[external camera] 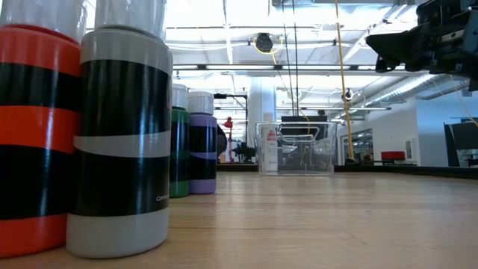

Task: Pick & Place Paint Supplies
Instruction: Put the light green paint bottle into the transparent bin

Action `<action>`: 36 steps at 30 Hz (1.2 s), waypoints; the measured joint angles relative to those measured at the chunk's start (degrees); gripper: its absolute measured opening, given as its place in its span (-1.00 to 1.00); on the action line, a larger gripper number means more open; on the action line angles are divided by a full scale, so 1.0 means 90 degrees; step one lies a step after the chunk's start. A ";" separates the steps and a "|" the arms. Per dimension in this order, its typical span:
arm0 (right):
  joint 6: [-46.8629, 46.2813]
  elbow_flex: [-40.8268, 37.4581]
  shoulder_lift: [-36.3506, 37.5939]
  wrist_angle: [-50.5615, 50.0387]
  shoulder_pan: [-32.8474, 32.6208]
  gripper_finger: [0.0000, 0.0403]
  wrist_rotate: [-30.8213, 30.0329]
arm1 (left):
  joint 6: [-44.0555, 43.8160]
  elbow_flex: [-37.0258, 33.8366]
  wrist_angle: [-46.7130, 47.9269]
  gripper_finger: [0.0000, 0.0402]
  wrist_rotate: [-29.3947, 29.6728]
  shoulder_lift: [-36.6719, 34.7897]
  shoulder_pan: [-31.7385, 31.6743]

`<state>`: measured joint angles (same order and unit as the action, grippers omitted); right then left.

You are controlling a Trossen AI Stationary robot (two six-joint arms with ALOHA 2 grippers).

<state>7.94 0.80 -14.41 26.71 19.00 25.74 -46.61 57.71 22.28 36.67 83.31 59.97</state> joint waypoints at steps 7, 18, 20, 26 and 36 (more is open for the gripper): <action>-0.0049 -0.0002 -0.0002 0.0002 0.0000 -0.98 0.0000 | -0.0003 -0.0002 0.0013 0.48 0.0018 0.0083 -0.0251; -0.0039 -0.0002 -0.0002 -0.0001 0.0000 -0.98 -0.0007 | 0.0001 -0.0002 -0.0029 0.48 -0.0285 0.0119 -0.0386; -0.0039 -0.0001 -0.0002 0.0000 0.0000 -0.98 -0.0008 | 0.0000 -0.0002 -0.0026 0.48 -0.0277 0.0119 -0.0389; -0.0028 0.0000 -0.0002 0.0002 0.0000 -0.98 -0.0010 | 0.0000 -0.0002 -0.0024 0.48 -0.0236 0.0119 -0.0393; -0.0021 -0.0001 -0.0002 0.0000 0.0000 -0.98 -0.0012 | 0.0201 -0.0002 -0.0255 0.48 -0.0469 0.0440 -0.0571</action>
<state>7.76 0.79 -14.44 26.71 19.00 25.63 -44.81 57.69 19.99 32.45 87.26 54.83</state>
